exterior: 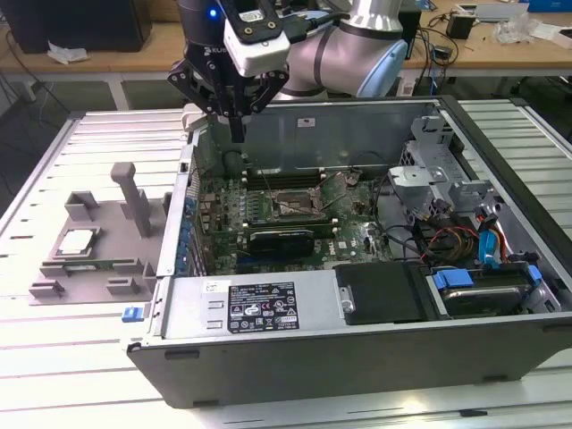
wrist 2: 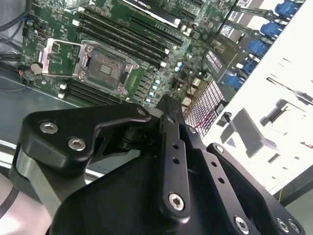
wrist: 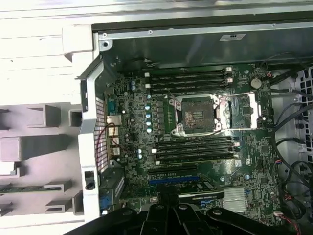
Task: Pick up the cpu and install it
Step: 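Reach for the cpu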
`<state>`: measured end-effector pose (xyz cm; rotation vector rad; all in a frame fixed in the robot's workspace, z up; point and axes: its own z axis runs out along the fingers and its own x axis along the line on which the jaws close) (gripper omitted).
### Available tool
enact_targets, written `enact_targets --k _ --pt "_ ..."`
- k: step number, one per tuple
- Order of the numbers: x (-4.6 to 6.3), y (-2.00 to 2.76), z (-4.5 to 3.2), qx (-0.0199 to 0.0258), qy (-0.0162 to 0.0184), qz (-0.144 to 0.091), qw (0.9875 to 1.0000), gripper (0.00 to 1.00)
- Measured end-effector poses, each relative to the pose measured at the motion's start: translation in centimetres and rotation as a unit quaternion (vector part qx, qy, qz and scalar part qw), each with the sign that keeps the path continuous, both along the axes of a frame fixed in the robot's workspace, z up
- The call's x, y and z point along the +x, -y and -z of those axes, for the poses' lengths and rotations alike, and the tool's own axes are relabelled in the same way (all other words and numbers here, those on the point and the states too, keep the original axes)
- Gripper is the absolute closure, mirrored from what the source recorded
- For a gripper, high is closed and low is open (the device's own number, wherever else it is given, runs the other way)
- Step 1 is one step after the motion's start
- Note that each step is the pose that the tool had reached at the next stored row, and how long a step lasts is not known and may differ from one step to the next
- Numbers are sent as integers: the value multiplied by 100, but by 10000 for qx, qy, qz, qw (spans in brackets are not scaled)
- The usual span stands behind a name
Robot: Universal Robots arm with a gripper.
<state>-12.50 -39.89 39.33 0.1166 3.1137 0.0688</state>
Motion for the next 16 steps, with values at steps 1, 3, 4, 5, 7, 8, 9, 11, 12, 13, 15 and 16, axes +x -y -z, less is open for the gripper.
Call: enact_targets --k 1,3,4,5,7,8,9,11,12,13,15,16 --pt "-10 0 0 0 0 0 10000 89" --pt "-38 0 0 0 0 0 10000 89" --pt "-71 0 0 0 0 0 10000 89" --pt "-109 0 0 0 0 0 10000 89" --pt "-131 0 0 0 1 0 10000 89" --pt "-148 0 0 0 1 0 10000 89" --pt "-156 0 0 0 1 0 10000 89" --pt "-176 0 0 0 1 0 10000 89" --pt "-191 0 0 0 2 0 10000 89" --pt "-201 0 0 0 2 0 10000 89" --pt "-225 0 0 0 2 0 10000 89" --pt "-247 0 0 0 3 0 10000 89"
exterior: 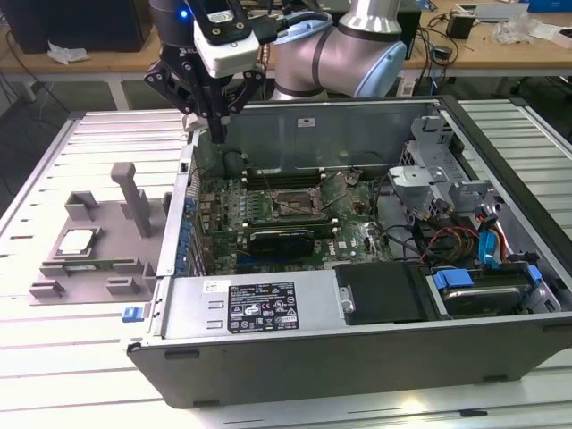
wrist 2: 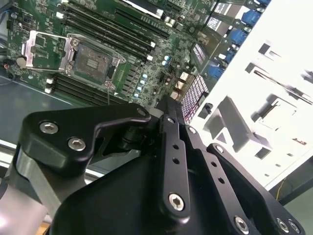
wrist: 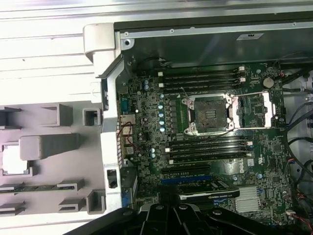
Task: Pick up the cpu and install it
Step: 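Reach for the cpu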
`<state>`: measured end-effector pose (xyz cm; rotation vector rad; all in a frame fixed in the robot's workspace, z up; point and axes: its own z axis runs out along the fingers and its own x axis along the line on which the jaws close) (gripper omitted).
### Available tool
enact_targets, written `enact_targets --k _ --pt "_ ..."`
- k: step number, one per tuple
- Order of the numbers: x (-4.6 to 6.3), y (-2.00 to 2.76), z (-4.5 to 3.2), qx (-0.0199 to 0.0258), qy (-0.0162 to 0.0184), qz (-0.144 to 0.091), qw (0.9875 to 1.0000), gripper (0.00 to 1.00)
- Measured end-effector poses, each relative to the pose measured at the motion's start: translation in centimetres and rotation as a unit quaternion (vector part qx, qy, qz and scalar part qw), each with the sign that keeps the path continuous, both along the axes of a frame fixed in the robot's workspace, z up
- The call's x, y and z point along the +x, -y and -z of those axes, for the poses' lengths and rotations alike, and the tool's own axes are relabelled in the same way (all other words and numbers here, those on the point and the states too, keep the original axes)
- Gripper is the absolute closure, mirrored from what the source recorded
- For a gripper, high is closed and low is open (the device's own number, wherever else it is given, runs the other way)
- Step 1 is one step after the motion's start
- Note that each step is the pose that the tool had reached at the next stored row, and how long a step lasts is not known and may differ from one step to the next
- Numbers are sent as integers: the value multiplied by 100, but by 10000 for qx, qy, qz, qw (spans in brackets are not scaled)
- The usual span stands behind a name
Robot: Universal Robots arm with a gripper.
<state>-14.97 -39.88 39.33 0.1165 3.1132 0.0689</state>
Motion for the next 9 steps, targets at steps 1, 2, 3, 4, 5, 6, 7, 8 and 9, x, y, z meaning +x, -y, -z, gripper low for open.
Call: enact_targets --k 1,2,3,4,5,6,7,8,9 --pt "-7 0 0 0 0 0 10000 89" --pt "-15 0 0 0 0 0 10000 89" --pt "-24 0 0 0 0 0 10000 89" --pt "-32 0 0 0 0 0 10000 89" --pt "-50 0 0 0 1 0 10000 89" --pt "-58 0 0 0 1 0 10000 89" --pt "-65 0 0 -1 1 0 10000 89" --pt "-88 0 0 0 2 0 10000 89" --pt "-104 0 0 0 3 0 10000 89"
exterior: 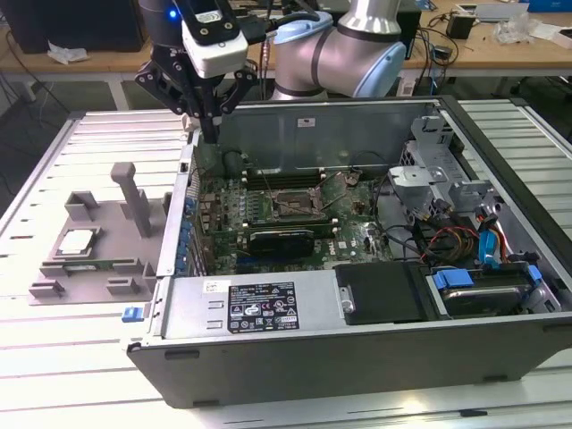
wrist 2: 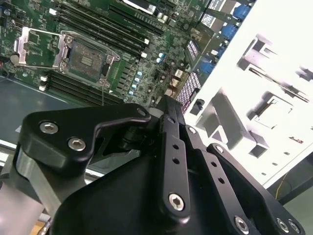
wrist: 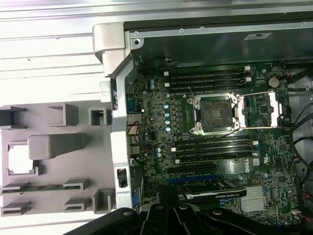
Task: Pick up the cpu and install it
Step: 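Reach for the cpu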
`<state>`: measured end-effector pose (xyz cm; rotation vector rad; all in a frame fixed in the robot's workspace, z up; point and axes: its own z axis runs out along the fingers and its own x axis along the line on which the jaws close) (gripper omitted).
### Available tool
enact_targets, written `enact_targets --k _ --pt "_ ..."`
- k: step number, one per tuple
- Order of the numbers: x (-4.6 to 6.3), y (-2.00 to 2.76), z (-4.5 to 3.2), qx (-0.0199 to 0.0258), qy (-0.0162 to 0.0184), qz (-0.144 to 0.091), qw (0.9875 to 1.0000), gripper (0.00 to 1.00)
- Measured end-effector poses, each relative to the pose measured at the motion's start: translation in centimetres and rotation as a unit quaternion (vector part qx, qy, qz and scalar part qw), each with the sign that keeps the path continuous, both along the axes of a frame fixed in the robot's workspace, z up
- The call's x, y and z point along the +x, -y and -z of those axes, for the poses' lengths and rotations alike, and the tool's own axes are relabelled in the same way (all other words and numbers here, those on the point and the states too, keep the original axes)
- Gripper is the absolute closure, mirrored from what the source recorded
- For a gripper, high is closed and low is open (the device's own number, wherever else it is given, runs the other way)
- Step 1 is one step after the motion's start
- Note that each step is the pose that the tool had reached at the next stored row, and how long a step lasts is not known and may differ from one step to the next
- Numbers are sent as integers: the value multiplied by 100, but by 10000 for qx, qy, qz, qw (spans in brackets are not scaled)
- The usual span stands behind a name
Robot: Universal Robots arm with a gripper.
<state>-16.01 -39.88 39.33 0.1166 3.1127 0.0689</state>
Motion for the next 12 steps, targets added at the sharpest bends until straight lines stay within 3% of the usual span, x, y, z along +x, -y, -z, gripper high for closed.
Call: enact_targets --k 12 --pt "-133 0 0 0 2 0 10000 89"
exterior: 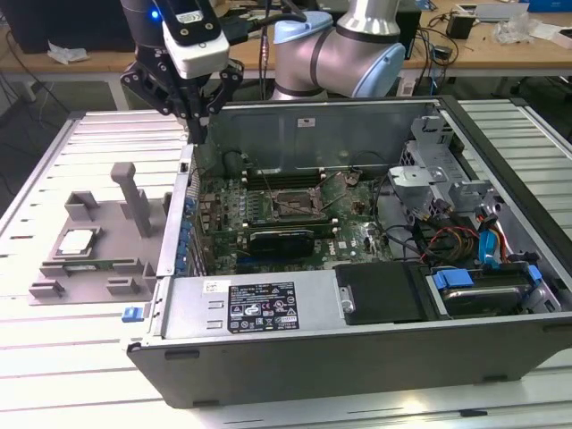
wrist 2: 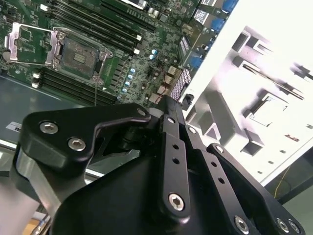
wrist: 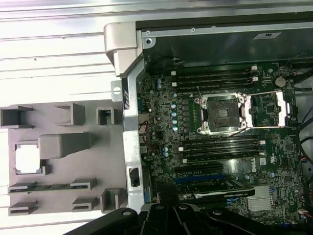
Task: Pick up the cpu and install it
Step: 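Reach for the cpu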
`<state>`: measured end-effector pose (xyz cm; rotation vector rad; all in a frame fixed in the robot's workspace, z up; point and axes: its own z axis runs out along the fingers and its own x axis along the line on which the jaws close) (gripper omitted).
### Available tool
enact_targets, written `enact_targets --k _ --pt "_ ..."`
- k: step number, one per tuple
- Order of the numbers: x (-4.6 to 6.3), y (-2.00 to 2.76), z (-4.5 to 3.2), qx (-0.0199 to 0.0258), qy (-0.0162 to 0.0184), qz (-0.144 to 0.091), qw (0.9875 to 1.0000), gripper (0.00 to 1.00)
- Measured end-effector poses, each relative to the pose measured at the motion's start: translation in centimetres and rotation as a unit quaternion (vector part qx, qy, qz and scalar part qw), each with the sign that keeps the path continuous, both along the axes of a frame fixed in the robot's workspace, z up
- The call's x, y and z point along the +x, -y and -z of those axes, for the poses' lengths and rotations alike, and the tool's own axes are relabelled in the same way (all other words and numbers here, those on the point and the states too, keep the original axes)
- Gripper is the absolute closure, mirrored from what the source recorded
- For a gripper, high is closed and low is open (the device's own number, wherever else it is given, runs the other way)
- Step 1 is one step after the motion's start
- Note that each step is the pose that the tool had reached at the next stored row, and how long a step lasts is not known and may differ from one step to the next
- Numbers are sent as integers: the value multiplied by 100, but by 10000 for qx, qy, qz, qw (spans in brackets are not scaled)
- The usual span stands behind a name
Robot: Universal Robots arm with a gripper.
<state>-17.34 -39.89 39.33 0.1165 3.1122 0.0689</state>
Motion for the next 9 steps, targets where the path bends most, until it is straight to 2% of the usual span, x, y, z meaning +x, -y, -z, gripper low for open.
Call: enact_targets --k 9 --pt "-104 0 0 1 4 0 10000 89"
